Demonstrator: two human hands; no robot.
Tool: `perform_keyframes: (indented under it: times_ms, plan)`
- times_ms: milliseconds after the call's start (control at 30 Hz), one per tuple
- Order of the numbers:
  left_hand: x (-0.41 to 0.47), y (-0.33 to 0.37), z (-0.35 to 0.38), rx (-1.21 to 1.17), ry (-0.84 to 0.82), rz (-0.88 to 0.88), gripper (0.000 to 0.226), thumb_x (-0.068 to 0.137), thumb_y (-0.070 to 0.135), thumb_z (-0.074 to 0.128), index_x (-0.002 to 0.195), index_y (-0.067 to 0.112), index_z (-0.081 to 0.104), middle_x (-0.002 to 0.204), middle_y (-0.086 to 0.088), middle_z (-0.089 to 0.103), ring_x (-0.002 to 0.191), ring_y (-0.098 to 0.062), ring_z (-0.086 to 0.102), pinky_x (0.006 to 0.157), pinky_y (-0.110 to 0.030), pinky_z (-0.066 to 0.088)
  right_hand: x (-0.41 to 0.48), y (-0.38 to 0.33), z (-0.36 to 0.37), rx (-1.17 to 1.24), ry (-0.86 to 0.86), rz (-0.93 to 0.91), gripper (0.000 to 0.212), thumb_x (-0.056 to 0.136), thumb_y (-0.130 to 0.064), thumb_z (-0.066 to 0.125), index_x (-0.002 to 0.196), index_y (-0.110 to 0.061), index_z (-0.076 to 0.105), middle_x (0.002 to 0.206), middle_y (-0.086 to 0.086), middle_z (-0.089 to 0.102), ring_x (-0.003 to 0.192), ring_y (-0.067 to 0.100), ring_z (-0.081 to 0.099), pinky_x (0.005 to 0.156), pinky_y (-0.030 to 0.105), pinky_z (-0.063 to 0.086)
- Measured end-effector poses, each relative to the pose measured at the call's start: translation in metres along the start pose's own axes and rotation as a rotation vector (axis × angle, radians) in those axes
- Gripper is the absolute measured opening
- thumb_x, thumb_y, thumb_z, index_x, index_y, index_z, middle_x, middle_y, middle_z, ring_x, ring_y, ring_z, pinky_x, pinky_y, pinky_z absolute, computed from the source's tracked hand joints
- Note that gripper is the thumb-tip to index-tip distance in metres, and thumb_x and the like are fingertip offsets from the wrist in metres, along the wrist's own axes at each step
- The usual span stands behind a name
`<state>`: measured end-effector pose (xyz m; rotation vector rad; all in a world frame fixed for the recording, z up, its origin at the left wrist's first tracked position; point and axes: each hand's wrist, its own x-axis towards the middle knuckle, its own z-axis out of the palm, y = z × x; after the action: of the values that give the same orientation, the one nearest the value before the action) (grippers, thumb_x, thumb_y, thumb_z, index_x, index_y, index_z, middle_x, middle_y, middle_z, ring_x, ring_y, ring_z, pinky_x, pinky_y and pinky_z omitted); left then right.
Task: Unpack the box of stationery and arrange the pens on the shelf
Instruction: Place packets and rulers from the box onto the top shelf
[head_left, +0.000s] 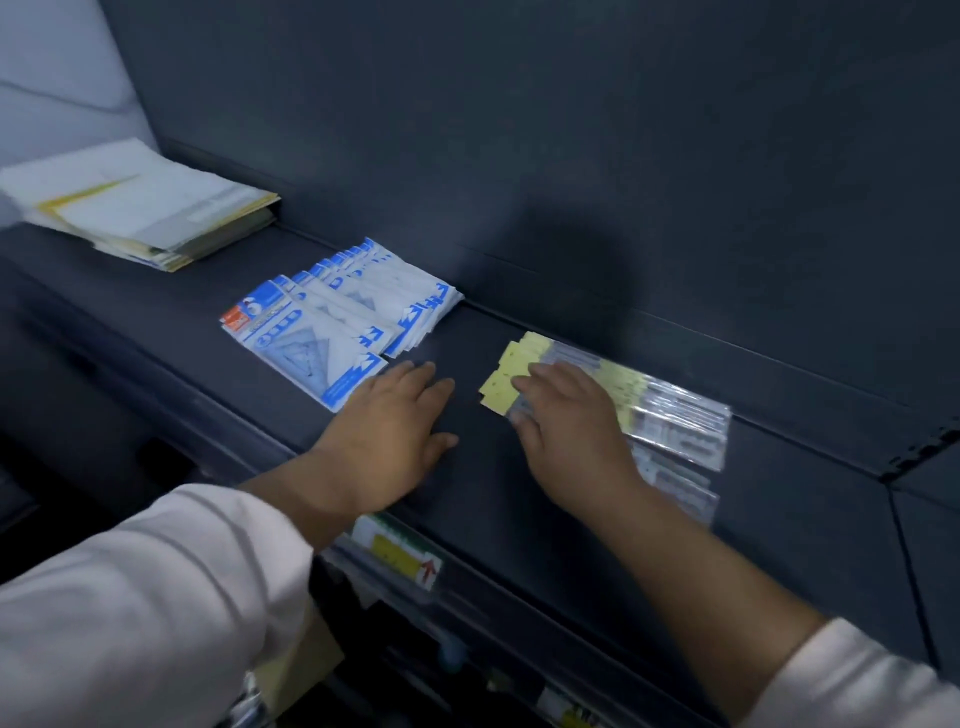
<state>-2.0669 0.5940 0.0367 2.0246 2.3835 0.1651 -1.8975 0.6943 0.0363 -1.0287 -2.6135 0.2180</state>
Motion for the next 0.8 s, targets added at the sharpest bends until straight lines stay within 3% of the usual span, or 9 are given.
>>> perform_keyframes:
  times_ms: [67,133,233,300,367,500,633,800]
  plan:
    - [-0.014,-0.02,-0.005,0.044,0.026,-0.057,0.066,0.093,0.048,0.043,0.147,0.015,0.029,0.154,-0.013,0.025,0.142,-0.031,0.022,0.115,-0.04,0.019,0.01,-0.022,0.008,-0.012,-0.075,-0.068,0.044,0.098,-0.032,0.044,0.14,-0.018,0.046,0.15,0.006,0.037,0.143,0.028,0.023,0.116,0.042,0.017]
    - [-0.031,-0.04,-0.01,0.089,0.043,-0.126,0.067,0.089,0.05,0.042,0.144,0.012,0.036,0.15,-0.016,0.034,0.138,-0.035,0.032,0.111,-0.043,0.026,0.021,-0.044,0.019,-0.021,-0.102,-0.159,0.049,0.099,-0.035,0.041,0.145,-0.019,0.036,0.155,0.004,0.028,0.145,0.024,0.015,0.118,0.039,0.012]
    - [-0.062,-0.072,-0.014,0.127,0.053,-0.228,0.067,0.082,0.052,0.039,0.128,0.008,0.056,0.131,-0.02,0.056,0.118,-0.039,0.054,0.097,-0.049,0.044,0.032,-0.084,0.035,0.005,-0.126,-0.269,0.052,0.094,-0.034,0.046,0.14,-0.011,0.044,0.149,0.014,0.037,0.14,0.032,0.029,0.115,0.046,0.023]
    - [-0.088,-0.093,-0.016,0.155,0.038,-0.294,0.066,0.079,0.051,0.037,0.123,0.008,0.06,0.124,-0.019,0.061,0.111,-0.038,0.06,0.09,-0.048,0.048,0.036,-0.112,0.048,0.028,-0.157,-0.347,0.054,0.086,-0.037,0.047,0.129,-0.005,0.054,0.136,0.021,0.05,0.127,0.038,0.047,0.105,0.052,0.037]
    - [-0.116,-0.111,-0.018,0.18,0.025,-0.354,0.066,0.078,0.051,0.037,0.121,0.008,0.061,0.122,-0.019,0.062,0.108,-0.037,0.061,0.089,-0.046,0.049,0.036,-0.143,0.056,0.056,-0.191,-0.421,0.054,0.083,-0.038,0.049,0.125,-0.005,0.057,0.131,0.022,0.054,0.12,0.04,0.052,0.099,0.052,0.042]
    - [-0.176,-0.141,-0.015,0.171,0.018,-0.526,0.062,0.081,0.048,0.043,0.128,0.01,0.056,0.13,-0.018,0.057,0.116,-0.037,0.056,0.095,-0.045,0.044,0.027,-0.197,0.077,0.054,-0.215,-0.578,0.056,0.076,-0.035,0.061,0.126,-0.009,0.057,0.134,0.018,0.053,0.12,0.037,0.051,0.101,0.049,0.041]
    - [-0.237,-0.165,0.005,0.143,-0.022,-0.69,0.066,0.093,0.05,0.044,0.148,0.019,0.027,0.154,-0.008,0.026,0.141,-0.027,0.025,0.113,-0.04,0.019,0.009,-0.233,0.107,0.011,-0.323,-0.669,0.058,0.087,-0.035,0.058,0.14,-0.017,0.043,0.15,0.009,0.035,0.136,0.029,0.033,0.113,0.041,0.024]
    - [-0.297,-0.186,0.042,0.039,-0.131,-0.868,0.067,0.093,0.052,0.041,0.149,0.021,0.022,0.156,-0.005,0.023,0.142,-0.025,0.022,0.113,-0.039,0.018,-0.01,-0.263,0.152,-0.024,-0.552,-0.661,0.058,0.096,-0.038,0.046,0.148,-0.022,0.025,0.158,0.003,0.018,0.144,0.023,0.015,0.116,0.037,0.011]
